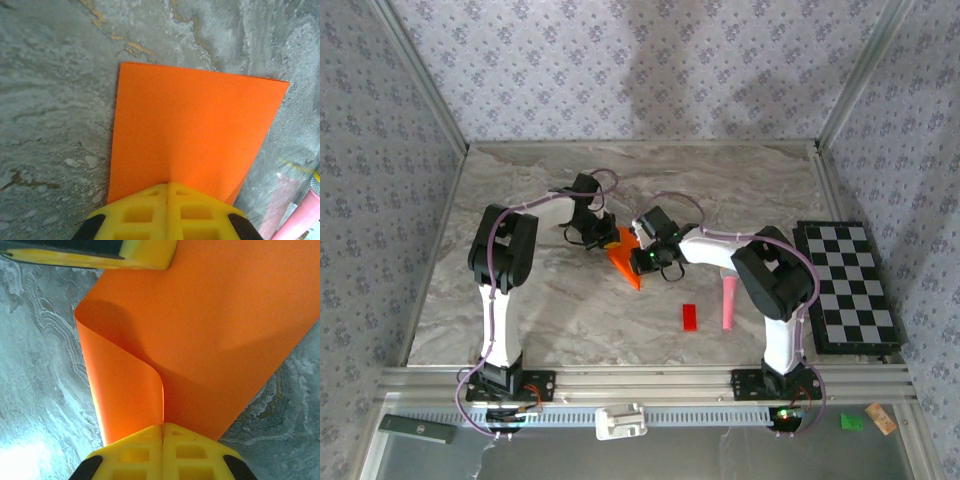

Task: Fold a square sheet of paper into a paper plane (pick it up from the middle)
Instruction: Third fold the triangle at the center of the table.

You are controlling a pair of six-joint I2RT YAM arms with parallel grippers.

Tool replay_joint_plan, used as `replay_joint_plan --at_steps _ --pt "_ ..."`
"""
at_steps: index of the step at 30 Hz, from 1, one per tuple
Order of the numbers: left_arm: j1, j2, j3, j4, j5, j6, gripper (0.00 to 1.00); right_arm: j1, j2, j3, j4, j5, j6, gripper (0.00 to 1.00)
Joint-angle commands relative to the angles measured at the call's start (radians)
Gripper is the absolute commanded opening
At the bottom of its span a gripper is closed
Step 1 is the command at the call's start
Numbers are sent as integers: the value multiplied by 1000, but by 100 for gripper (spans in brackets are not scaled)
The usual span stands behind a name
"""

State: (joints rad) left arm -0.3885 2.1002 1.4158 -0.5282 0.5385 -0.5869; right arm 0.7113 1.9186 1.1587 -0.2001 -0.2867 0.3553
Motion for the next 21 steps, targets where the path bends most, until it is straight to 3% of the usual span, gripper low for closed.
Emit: replay_joint_plan --at_steps 1,21 --pt "-20 66 -14 -61 -44 17 0 3 16 25 -28 19 -2 0" --pt "-20 64 -16 -59 -48 10 0 8 23 56 -47 33 -6 0"
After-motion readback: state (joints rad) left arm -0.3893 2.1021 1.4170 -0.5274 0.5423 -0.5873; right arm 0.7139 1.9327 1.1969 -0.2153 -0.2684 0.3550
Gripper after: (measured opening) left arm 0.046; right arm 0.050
